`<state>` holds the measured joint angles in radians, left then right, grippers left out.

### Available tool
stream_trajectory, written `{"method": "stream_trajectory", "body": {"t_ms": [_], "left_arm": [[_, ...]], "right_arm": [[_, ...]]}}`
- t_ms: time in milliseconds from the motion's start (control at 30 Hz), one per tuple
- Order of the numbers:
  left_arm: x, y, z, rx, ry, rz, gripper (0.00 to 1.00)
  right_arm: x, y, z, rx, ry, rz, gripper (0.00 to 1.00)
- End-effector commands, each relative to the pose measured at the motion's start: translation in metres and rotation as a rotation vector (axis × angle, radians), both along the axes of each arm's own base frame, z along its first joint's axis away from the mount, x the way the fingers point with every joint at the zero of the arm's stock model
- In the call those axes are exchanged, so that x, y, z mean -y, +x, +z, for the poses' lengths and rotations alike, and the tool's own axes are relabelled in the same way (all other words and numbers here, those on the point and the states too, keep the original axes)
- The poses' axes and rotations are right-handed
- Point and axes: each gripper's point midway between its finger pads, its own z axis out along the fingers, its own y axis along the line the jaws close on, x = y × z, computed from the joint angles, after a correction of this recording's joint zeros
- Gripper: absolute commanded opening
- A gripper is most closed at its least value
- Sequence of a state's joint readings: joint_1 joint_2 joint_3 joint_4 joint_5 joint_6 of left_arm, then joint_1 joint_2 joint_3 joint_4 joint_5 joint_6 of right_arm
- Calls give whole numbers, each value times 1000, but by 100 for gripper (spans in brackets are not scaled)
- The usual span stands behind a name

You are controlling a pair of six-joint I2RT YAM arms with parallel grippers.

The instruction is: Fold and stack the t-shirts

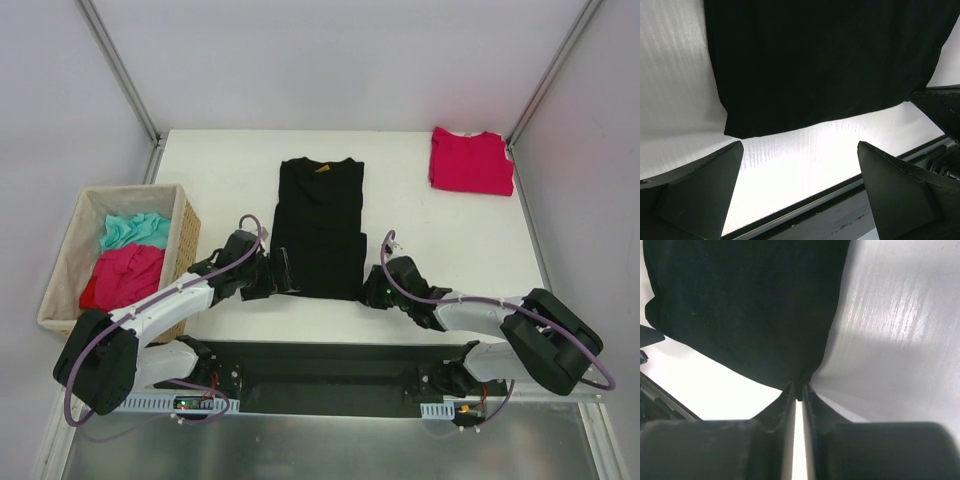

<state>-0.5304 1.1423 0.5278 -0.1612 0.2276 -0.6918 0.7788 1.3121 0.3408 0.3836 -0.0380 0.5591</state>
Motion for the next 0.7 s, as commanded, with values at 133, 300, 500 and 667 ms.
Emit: {"method": "stream_trajectory", "body": {"t_ms": [133,300,500,667], "left_arm": [[-2,3,1,6,-16,13,99],[-10,-5,-18,-54,20,33,96],[-27,-10,-38,-107,42,96,85],[-31,-6,-41,-119,28,110,47]], "right_arm": [[2,3,2,11,-28,-4,1],[4,3,3,15,-36,-4,1],[4,3,3,17,-35,-3,1],[4,2,2,10,-37,1,1]]}}
